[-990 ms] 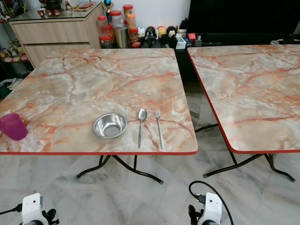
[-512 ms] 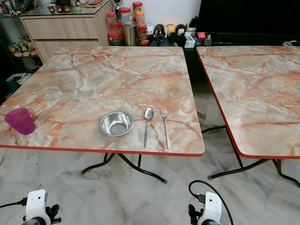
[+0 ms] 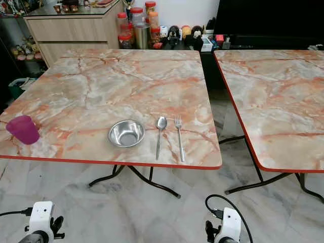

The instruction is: Setting the table

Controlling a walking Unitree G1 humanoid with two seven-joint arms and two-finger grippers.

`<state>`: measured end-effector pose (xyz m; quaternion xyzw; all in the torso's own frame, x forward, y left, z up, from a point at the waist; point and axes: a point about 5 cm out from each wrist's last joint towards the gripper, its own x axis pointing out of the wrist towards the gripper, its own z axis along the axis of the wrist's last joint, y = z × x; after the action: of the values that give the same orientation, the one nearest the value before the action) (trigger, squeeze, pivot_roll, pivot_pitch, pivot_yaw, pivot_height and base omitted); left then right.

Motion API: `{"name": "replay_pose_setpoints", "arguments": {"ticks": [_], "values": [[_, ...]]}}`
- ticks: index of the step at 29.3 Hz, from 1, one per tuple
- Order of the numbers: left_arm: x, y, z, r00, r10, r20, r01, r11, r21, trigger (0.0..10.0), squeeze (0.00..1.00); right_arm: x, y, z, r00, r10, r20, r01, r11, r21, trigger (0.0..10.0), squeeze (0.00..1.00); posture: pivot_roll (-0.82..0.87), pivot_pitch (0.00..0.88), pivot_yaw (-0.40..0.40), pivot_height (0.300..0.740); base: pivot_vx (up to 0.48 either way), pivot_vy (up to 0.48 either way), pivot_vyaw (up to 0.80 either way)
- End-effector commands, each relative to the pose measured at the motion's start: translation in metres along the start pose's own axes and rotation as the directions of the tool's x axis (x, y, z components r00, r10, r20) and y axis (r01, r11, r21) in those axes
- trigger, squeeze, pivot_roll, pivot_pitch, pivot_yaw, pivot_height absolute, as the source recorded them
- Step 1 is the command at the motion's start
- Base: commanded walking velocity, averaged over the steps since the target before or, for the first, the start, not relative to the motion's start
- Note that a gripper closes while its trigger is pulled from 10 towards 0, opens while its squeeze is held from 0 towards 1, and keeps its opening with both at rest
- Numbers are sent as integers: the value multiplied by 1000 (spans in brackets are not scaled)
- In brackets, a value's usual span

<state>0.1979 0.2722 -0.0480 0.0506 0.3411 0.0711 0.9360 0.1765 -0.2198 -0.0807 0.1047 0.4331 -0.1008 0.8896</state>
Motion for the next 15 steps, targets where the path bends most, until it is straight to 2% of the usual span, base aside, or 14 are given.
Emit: {"name": "replay_pose_setpoints", "arguments": {"ticks": [1,3,5,9,10,11,15], "values": [[1,3,4,1000,-4,10,3,999,40,10000,0,1,2,4,1000,-4,18,4,1000,9,10000,0,124,4,9,736,0,0,0],[-7,0,17,978,-69,198,48,992,113,10000,0,1,1,4,1000,-5,19,5,1000,10,10000,0,120,2,10,736,0,0,0],[-35,-8,37,916,-127,379,68,984,166,10000,0,1,0,5,1000,-10,22,10,1000,13,10000,0,118,7,5,736,0,0,0],[-40,-11,44,897,-141,419,76,983,167,10000,0,1,-1,6,1000,-13,22,13,1000,12,10000,0,124,10,1,736,0,0,0],[-44,-9,62,871,-143,470,82,985,149,10000,0,1,-1,6,1000,-15,22,15,1000,11,10000,0,133,12,-3,736,0,0,0],[-46,-9,69,862,-145,486,85,986,143,10000,0,1,-1,6,1000,-16,21,16,1000,10,10000,0,133,12,-3,736,0,0,0],[-51,-10,71,860,-148,489,88,986,143,10000,0,1,-2,6,1000,-17,22,17,1000,10,10000,0,130,9,-2,736,0,0,0]]}}
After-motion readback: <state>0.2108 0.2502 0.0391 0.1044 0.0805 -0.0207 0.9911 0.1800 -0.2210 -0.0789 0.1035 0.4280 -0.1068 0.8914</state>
